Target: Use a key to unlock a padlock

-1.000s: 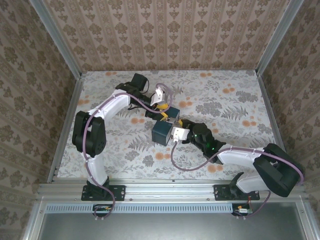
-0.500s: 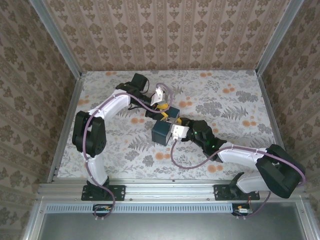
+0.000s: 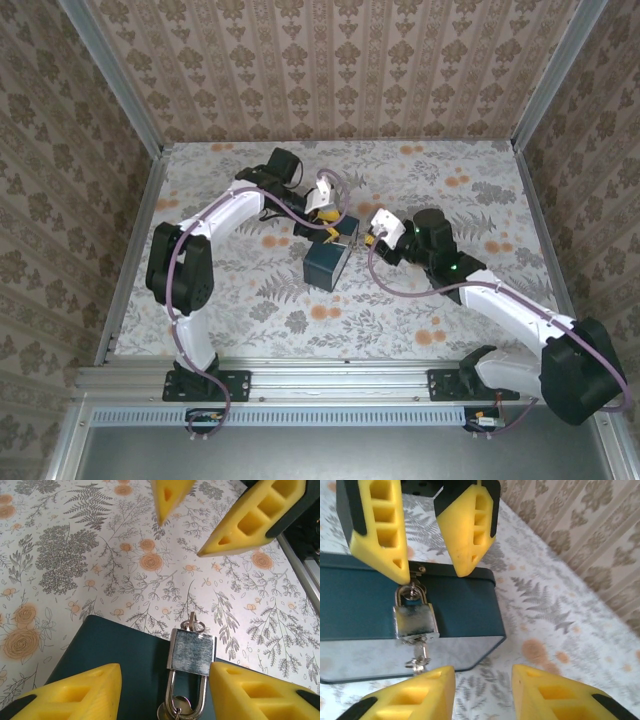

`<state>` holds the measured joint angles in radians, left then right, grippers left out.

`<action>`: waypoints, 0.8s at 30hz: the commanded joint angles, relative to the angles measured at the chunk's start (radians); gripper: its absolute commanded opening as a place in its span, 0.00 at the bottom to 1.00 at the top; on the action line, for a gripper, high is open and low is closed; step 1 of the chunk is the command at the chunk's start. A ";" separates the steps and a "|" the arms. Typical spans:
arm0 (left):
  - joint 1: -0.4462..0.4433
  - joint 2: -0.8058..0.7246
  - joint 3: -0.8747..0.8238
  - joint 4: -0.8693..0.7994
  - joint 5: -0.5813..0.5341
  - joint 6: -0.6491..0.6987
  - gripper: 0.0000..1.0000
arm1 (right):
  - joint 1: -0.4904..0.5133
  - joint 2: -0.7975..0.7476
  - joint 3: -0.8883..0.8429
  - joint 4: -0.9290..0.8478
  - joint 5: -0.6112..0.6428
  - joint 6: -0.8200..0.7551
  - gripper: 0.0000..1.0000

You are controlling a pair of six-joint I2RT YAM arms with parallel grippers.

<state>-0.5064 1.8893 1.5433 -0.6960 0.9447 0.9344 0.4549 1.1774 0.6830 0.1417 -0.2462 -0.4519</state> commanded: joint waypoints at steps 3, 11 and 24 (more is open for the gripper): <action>0.014 -0.059 -0.037 0.057 -0.023 -0.057 0.50 | -0.060 0.092 0.081 -0.099 -0.325 0.389 0.34; 0.026 -0.157 -0.153 0.203 -0.050 -0.136 0.50 | -0.096 0.278 0.185 -0.113 -0.459 0.737 0.32; 0.025 -0.153 -0.134 0.177 -0.046 -0.129 0.50 | -0.122 0.290 0.127 -0.041 -0.525 0.826 0.27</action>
<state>-0.4881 1.7500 1.3987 -0.5098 0.8890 0.8104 0.3397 1.4746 0.8288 0.0708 -0.7254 0.3378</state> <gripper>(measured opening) 0.504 0.272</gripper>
